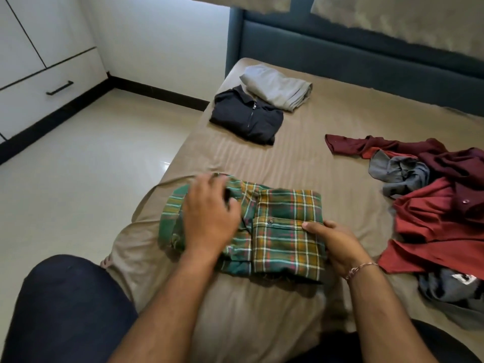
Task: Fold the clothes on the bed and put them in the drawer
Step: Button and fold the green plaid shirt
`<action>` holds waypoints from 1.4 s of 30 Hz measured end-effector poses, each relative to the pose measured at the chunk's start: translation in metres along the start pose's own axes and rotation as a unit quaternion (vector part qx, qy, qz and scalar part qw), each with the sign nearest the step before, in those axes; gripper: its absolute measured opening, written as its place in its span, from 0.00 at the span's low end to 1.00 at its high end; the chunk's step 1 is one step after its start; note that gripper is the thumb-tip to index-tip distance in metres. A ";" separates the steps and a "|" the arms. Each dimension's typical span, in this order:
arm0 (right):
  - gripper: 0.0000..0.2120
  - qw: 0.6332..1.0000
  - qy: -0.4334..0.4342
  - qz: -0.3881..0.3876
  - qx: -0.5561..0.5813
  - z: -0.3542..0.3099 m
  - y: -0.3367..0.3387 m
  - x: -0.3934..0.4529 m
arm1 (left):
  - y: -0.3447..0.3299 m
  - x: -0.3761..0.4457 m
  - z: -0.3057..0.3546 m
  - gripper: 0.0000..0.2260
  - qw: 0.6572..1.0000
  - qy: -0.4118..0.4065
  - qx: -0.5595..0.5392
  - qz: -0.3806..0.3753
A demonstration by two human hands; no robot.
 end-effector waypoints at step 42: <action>0.28 0.743 0.493 0.160 -0.423 -0.158 -0.109 -0.071 | 0.019 0.003 -0.073 0.27 0.718 0.327 -0.594 -0.158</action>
Point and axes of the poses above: each hand's wrist, its own x-axis towards the middle knuckle, its own y-axis out of the back of the hand, z = x × y, the point moved 4 cm from there along x, towards the middle knuckle, and after that the axes turned 14 degrees about -x, right-handed, at the moved point
